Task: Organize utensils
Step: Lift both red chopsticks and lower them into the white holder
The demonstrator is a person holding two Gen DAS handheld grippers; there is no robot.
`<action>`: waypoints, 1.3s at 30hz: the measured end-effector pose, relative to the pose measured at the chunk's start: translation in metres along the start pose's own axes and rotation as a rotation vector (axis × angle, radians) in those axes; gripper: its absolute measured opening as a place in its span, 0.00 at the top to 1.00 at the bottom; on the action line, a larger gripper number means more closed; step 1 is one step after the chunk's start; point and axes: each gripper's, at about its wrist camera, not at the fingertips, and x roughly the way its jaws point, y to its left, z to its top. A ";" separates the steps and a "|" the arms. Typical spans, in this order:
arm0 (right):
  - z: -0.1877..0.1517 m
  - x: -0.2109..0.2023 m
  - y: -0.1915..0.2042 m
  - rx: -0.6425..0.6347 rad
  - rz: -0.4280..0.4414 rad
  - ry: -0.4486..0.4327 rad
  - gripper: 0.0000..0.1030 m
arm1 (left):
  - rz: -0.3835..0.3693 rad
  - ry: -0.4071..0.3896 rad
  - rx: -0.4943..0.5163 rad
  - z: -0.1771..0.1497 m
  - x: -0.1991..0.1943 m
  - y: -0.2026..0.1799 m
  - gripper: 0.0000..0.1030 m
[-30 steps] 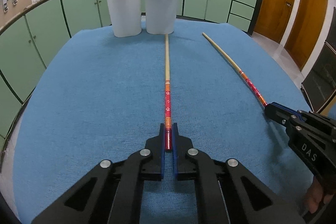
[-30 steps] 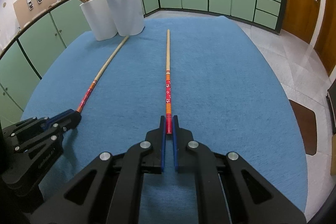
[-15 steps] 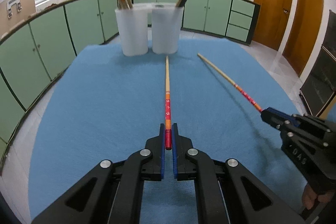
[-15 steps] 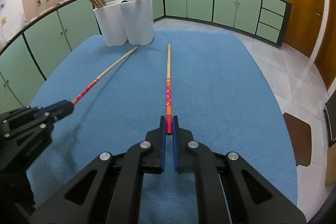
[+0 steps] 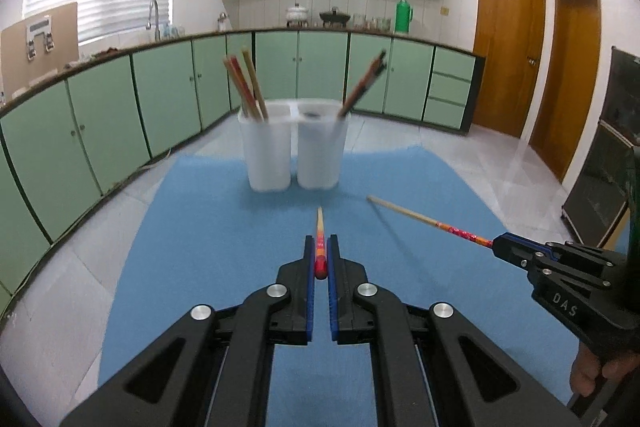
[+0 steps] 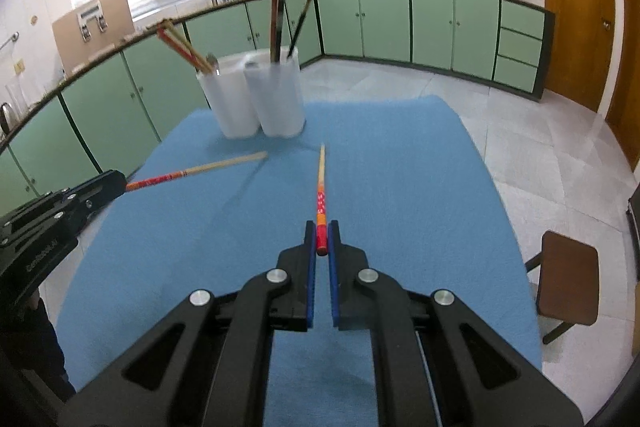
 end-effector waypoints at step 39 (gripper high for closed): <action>0.227 -0.076 0.045 -0.205 0.222 -0.257 0.95 | -0.042 -0.339 0.117 0.166 -0.048 0.028 0.95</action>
